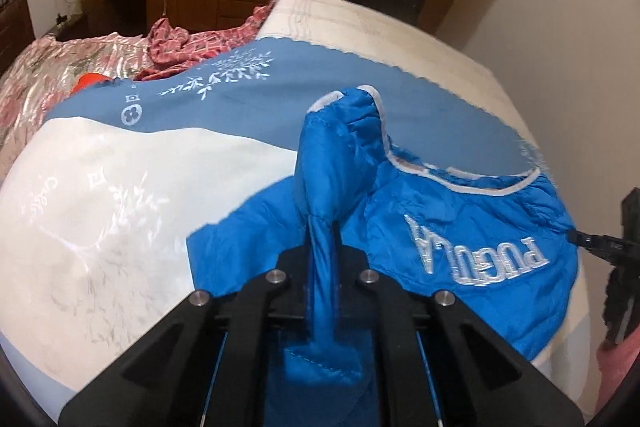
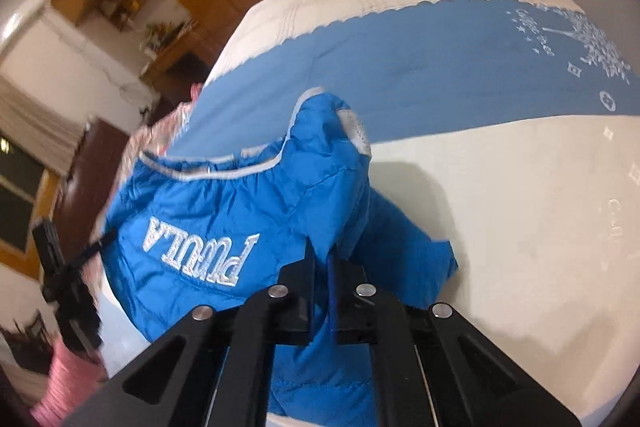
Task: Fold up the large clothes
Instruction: 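Lay the folded hem onto the jacket and open both grippers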
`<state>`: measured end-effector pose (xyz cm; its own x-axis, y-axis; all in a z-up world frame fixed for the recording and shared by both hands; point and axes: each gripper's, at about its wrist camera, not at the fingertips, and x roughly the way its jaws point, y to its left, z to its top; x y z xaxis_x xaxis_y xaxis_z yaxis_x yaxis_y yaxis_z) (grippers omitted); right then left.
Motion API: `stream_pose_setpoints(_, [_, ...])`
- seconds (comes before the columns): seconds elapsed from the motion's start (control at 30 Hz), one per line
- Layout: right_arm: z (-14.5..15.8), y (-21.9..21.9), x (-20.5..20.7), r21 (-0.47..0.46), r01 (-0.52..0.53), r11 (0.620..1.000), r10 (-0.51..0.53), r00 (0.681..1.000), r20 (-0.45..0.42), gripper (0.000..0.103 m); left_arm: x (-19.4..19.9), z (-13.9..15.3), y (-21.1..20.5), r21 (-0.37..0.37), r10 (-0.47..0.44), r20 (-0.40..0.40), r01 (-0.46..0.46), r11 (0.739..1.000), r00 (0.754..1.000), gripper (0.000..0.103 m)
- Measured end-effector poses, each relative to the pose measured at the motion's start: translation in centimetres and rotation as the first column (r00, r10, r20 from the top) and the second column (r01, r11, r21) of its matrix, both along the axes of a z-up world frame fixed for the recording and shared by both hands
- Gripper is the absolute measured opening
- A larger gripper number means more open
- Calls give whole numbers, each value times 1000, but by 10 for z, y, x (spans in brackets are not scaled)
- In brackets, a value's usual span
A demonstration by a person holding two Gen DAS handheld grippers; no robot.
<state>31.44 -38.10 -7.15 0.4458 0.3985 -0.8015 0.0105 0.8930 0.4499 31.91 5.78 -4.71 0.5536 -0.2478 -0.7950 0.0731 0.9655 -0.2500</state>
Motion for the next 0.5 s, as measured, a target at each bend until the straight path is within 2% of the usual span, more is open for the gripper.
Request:
stream_pose_setpoints(0.03, [-6,4,4,-36,4,999,-5,1000,-12,4,6,-7,-1,19,12,-17,-11,1000,1000,5])
stream_pose_setpoints(0.13, [-39,11,13,-102,6,995,-15,996,-93,4,26,-45,4,30,35,-143,-31,999,989,7])
stream_pose_setpoints(0.17, [-52,11,14,-91,9,996,-20,993,-121,4,29,-60,7,6,34,-181,-33,999,983,9])
stream_pose_setpoints(0.23, [-71,7,11,-67,20,998,-29,990,-136,6,30,-75,11,-30,28,-198,-35,999,980,11])
stream_pose_setpoints(0.33, [-76,4,9,-50,35,998,-42,989,-143,6,30,-78,15,-47,37,-208,-47,998,977,12])
stream_pose_setpoints(0.4, [-68,1,7,-62,43,997,-51,989,-140,8,30,-73,17,-34,41,-225,-50,998,973,15])
stream_pose_setpoints(0.5, [-44,-7,-7,-68,81,994,-88,991,-99,18,21,-45,25,-5,94,-188,-97,995,978,23])
